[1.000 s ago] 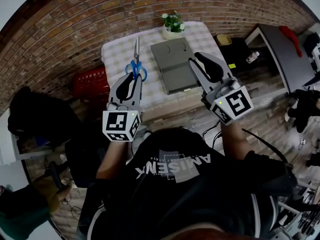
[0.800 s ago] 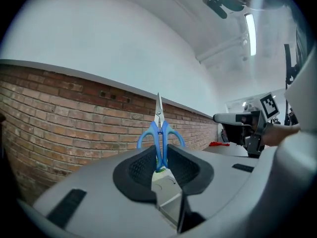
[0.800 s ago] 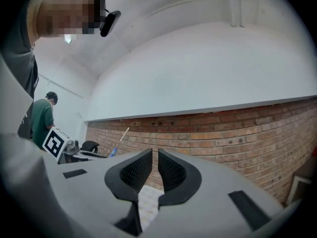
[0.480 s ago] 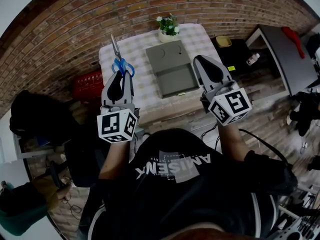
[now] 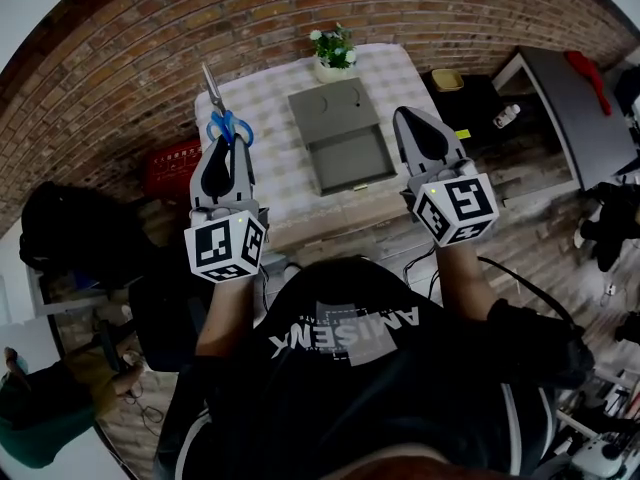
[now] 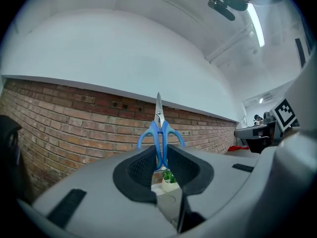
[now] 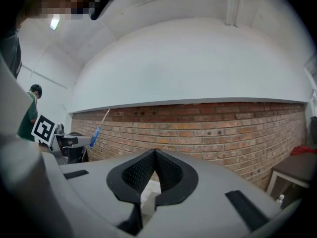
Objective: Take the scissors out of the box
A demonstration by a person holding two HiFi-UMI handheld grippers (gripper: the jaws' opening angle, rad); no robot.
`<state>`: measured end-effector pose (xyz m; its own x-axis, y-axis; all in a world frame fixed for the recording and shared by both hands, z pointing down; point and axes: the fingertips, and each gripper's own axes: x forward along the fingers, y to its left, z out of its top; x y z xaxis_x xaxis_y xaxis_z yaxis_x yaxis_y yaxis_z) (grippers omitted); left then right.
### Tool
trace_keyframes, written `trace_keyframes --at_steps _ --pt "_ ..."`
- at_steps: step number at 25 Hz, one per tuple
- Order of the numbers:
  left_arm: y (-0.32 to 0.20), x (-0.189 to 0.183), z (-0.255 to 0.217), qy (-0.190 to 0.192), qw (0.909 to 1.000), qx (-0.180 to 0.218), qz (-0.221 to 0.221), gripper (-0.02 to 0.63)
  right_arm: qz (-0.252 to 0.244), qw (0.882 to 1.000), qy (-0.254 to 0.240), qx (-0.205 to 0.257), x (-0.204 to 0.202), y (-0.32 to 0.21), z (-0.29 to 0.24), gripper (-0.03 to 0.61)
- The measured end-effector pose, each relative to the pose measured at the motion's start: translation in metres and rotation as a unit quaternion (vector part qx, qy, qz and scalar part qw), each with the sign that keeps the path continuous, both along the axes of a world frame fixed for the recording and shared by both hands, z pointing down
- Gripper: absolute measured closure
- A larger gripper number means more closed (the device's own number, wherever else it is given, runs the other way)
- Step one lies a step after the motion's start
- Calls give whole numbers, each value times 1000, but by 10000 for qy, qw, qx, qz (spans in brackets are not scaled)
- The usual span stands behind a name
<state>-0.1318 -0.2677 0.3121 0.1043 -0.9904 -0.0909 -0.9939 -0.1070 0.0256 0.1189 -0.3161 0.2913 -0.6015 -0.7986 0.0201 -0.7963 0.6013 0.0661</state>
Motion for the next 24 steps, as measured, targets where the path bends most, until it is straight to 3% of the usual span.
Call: trace_keyframes --at_steps 24 --pt "-1 3 8 -162 9998 -141 34 534 32 9999 -6 -165 3 -12 7 537"
